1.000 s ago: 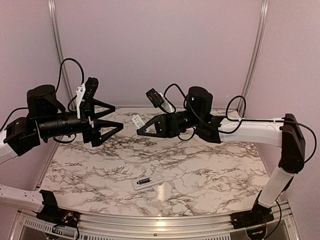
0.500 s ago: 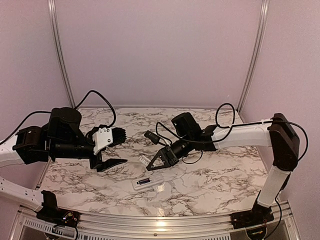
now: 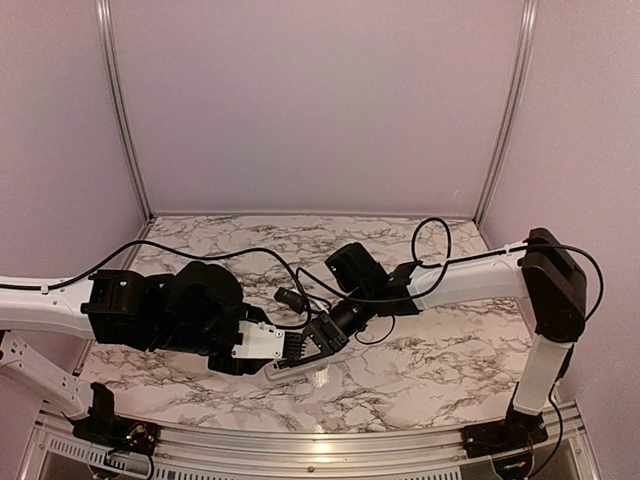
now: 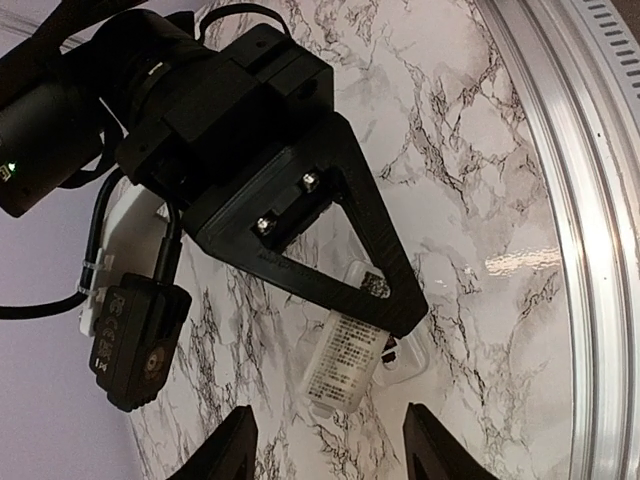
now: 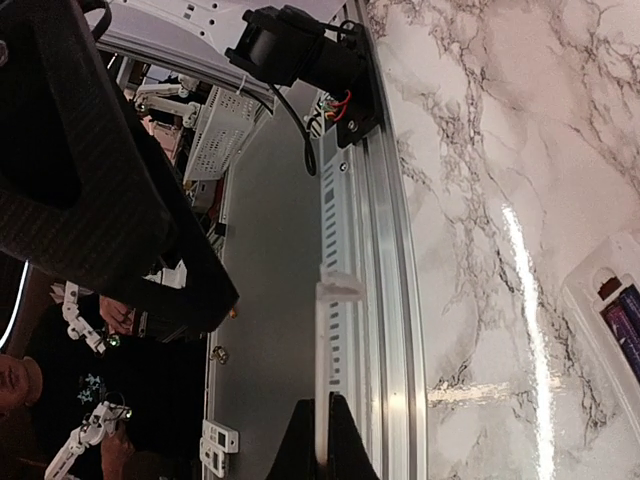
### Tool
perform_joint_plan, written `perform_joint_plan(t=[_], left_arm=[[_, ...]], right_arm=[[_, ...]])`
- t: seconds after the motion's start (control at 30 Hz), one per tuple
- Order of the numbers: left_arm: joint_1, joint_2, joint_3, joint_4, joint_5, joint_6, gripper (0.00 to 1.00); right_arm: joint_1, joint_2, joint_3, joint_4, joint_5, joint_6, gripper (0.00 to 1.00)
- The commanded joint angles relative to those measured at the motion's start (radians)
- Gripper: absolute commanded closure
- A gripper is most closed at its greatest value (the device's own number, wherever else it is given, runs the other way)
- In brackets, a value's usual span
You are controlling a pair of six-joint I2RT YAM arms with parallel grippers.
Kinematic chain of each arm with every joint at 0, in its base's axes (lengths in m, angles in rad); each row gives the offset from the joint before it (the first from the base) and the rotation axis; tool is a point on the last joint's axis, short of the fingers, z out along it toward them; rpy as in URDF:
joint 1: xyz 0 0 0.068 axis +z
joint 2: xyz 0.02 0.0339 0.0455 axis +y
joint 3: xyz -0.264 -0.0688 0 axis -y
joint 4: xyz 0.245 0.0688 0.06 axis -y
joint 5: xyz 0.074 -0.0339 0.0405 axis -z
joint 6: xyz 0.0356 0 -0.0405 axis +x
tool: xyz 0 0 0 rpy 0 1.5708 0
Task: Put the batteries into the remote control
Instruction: Pass from the right arm to the left
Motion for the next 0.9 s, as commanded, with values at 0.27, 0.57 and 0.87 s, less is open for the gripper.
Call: perform_joint_plan(t=[0.27,0.57,0.87], left_arm=[[-0.053,0.081,0.035,-0.037,-0.028,0.052,0.51],[-0.062,0.095,0.030,-0.041,-0.011,0.055,0.61],[-0.064,0.084,0.021,-0.051,-0.014,0.056,0.66]], right_arm=[[0.045,0.035,0.055,-0.010,-0.032,0.000,1.00],[0.062,0.037,0.072,-0.058,-0.035,-0.044,1.00],[0.063,0.031,0.072,-0.069,-0.044,-0.059,1.00]])
